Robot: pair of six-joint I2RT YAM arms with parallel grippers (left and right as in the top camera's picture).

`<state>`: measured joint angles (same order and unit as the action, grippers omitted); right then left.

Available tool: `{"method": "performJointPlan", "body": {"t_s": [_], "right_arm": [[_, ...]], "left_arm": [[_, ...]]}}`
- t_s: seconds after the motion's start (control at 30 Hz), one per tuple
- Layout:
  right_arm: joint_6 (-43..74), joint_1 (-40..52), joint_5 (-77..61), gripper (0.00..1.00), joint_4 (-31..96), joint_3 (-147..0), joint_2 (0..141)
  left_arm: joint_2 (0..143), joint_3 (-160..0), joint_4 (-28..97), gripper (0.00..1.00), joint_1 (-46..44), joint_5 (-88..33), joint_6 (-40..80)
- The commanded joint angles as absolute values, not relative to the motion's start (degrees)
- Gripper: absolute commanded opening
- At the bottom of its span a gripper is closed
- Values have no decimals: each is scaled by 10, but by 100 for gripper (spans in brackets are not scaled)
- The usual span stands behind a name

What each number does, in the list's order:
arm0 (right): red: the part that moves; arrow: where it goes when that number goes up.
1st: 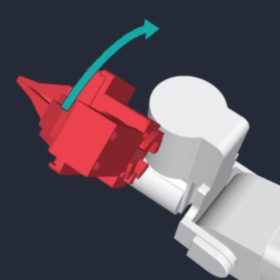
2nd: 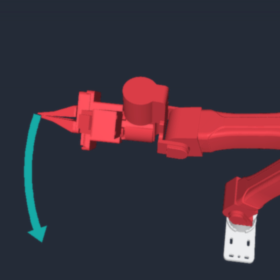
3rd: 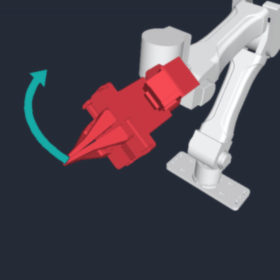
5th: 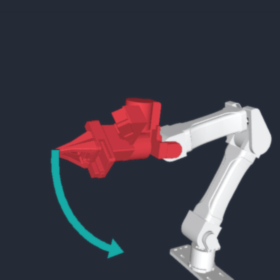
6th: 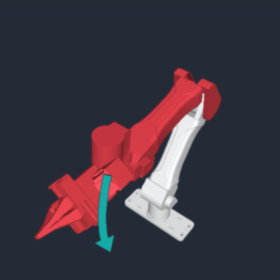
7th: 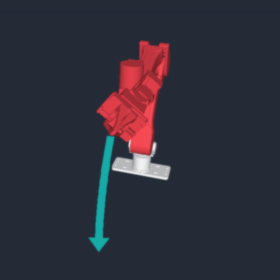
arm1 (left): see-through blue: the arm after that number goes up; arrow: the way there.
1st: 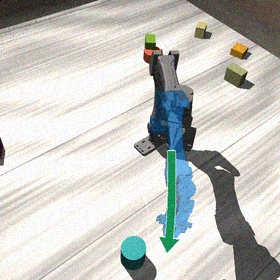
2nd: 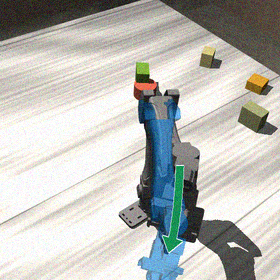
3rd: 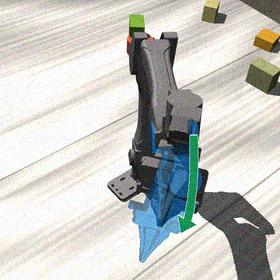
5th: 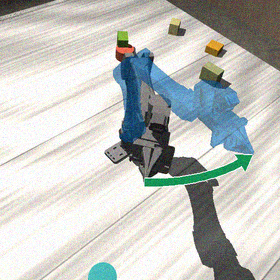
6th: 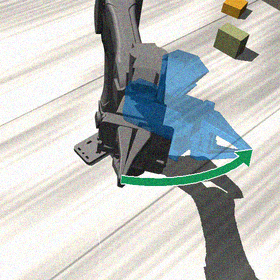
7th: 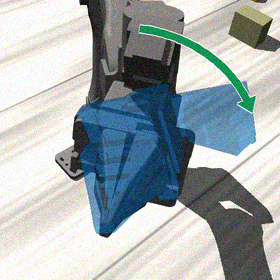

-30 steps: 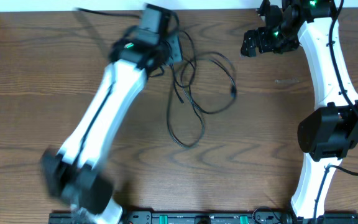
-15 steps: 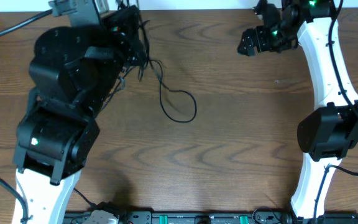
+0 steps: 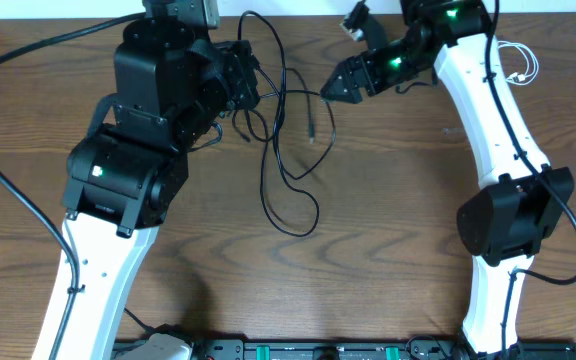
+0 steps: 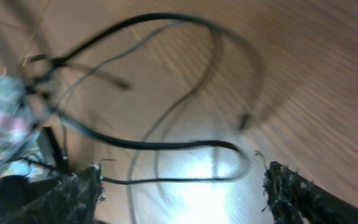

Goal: Untangle cables
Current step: 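Reach the right gripper to the black cables beside the left gripper and grasp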

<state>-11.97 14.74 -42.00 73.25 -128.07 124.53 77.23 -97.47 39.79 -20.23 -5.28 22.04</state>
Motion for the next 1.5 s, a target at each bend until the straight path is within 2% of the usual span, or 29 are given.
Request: {"method": "performJointPlan", "body": {"t_s": [0.0,0.23,0.4,0.53,0.73,1.0,1.27,1.47], "right_arm": [[-129,157,-458,78,730,-1277,1193],[-124,184,-458,66,726,-1277,1166],[-24,223,-451,56,693,-1277,1179],[118,274,-312,52,658,-1277,1185],[213,333,-159,48,651,-1277,1186],[244,366,-106,43,640,-1277,1197],[258,368,-107,28,627,-1277,1220],[257,368,-116,25,604,-1277,1221]], "left_arm": [[776,-978,398,7,-193,-60,211],[783,-978,399,7,-190,-60,215],[783,-978,399,7,-190,-60,217],[783,-978,399,7,-190,-60,217],[783,-978,399,7,-190,-60,217],[783,-978,403,7,-190,-60,217],[783,-978,412,7,-190,-60,217],[783,-978,411,7,-190,-60,217]]}}
